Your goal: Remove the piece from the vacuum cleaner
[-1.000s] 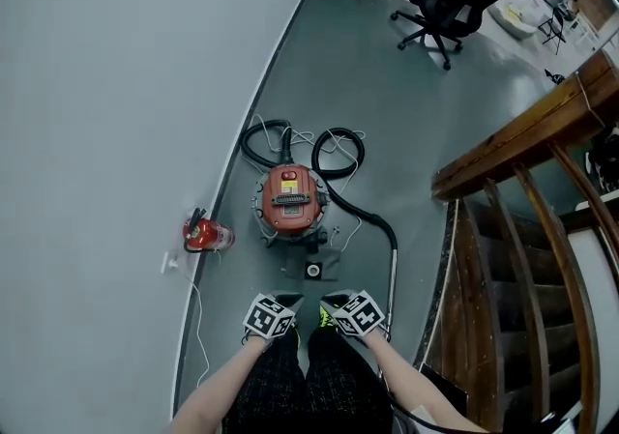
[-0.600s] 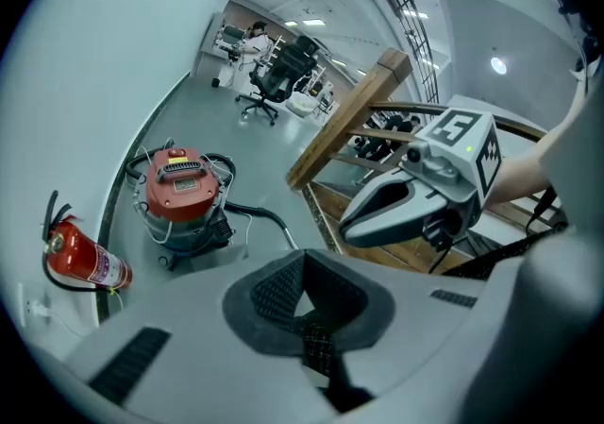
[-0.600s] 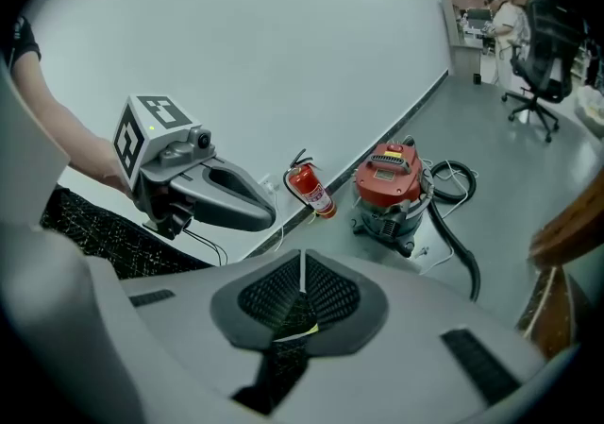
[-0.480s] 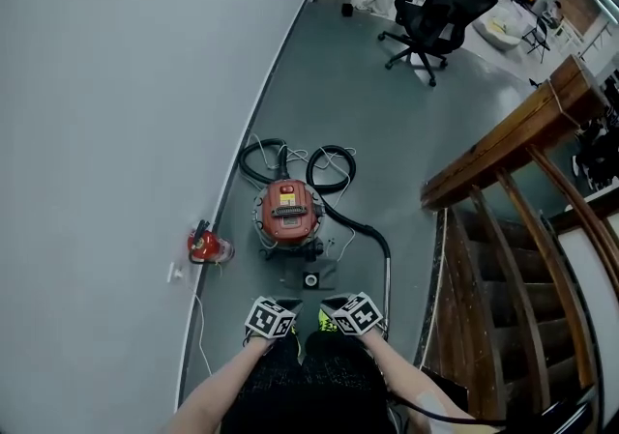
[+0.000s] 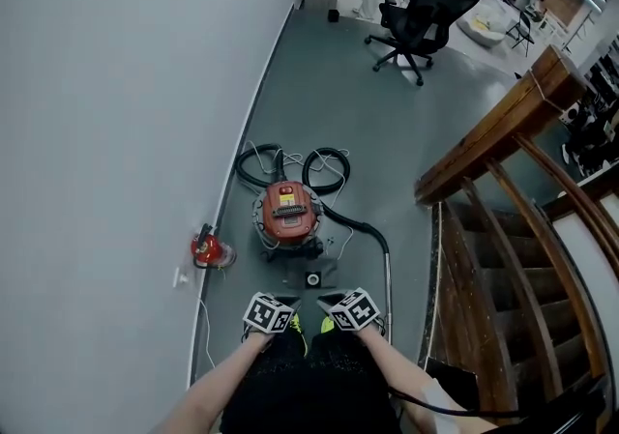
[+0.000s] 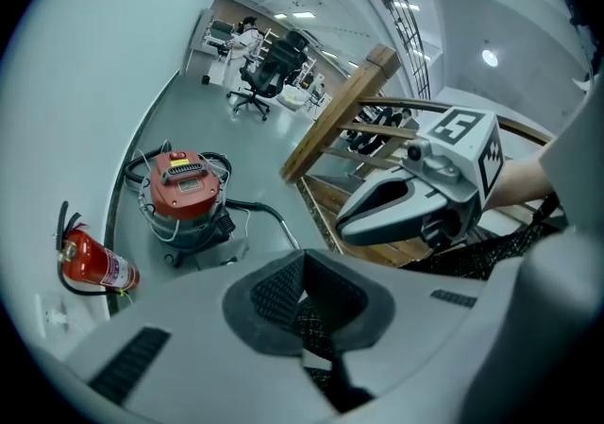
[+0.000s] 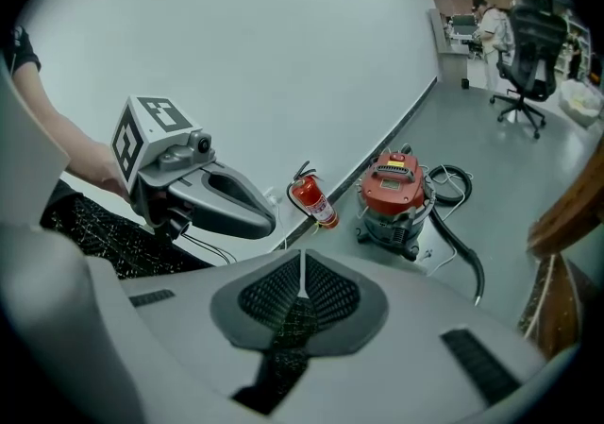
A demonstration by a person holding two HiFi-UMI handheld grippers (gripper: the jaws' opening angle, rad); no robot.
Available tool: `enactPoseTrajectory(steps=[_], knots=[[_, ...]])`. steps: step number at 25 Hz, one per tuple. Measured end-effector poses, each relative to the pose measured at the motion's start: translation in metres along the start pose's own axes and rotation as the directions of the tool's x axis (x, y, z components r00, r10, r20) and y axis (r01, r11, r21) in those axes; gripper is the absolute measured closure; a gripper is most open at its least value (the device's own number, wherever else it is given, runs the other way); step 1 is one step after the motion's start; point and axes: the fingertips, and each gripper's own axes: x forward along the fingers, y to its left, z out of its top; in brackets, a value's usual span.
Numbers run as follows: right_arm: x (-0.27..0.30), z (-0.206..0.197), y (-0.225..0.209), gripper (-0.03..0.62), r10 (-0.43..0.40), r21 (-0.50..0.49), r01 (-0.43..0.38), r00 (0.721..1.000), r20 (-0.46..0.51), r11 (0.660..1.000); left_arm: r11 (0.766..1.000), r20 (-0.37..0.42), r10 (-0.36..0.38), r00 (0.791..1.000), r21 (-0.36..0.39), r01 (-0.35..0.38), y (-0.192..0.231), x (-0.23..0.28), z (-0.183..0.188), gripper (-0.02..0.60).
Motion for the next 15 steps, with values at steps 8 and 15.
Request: enactPoseTrajectory(steps=[8, 15], knots=[[-0.014, -0.01, 0.008, 0.566, -0.001, 0.016, 0.001, 1.0, 0.023, 1.0, 1.0, 0.02, 0.014, 1.0, -0.01, -0.014, -0.016, -0.012, -0.009, 0.572], [-0.027, -0.032, 0.023, 0.566, 0.021, -0.022, -0.02, 1.0, 0.018, 1.0, 0.998, 0.051, 0.052, 0.997, -0.042, -0.05, -0.034, -0.018, -0.024, 0.572]])
